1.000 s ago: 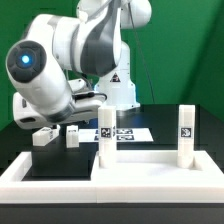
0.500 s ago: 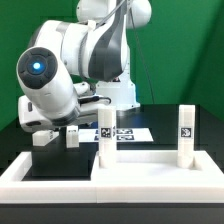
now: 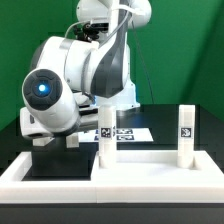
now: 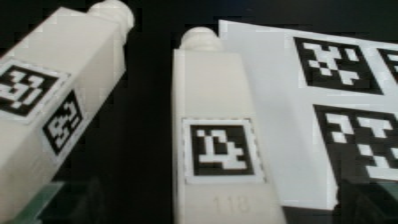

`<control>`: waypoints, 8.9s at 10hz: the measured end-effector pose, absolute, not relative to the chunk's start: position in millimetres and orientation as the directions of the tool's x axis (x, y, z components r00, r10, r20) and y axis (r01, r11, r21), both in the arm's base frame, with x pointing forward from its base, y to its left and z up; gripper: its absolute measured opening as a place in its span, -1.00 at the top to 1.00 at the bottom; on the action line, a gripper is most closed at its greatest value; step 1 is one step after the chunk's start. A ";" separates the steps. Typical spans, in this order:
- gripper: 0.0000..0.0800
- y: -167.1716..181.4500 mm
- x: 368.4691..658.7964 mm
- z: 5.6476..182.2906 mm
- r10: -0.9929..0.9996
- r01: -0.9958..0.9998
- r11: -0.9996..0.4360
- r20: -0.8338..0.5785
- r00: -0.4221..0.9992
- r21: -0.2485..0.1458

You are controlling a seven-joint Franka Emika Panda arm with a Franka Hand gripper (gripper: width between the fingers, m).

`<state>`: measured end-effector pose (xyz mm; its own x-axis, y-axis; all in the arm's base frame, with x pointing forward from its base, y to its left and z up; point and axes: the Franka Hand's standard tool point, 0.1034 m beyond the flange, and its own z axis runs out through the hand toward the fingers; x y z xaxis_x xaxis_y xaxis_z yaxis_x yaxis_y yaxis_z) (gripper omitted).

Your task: Assemble desk

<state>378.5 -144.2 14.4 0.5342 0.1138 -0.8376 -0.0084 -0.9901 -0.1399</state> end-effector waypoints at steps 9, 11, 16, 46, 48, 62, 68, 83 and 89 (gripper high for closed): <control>0.28 -143.0 376.6 11.2 0.116 -0.006 -0.990 -0.844 0.524 -0.140; 0.28 -143.0 376.6 11.3 0.116 -0.006 -0.990 -0.844 0.524 -0.140; 0.27 -141.3 389.7 46.8 0.148 0.005 -0.985 -0.823 0.549 -0.174; 0.27 74.9 666.2 180.6 -0.249 -0.232 -0.968 0.302 0.920 -0.090; 0.27 69.3 664.8 179.9 -0.205 -0.189 -0.979 0.302 0.931 -0.080; 0.27 99.4 654.0 135.5 -0.151 -0.134 -0.989 0.480 0.864 -0.070; 0.27 98.3 650.9 120.7 -0.127 -0.118 -0.992 0.468 0.875 -0.050; -0.57 100.1 648.8 104.9 -0.134 -0.127 -0.991 0.456 0.880 -0.047; -0.62 97.2 647.6 104.5 -0.116 -0.114 -0.993 0.430 0.895 -0.032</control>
Offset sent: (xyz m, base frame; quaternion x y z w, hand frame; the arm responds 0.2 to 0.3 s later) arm 0.0000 0.0000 0.0000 0.0000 0.0000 0.0000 1.0000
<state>647.6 97.2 104.5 0.8951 -0.1163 0.4304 -0.1139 -0.9930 -0.0316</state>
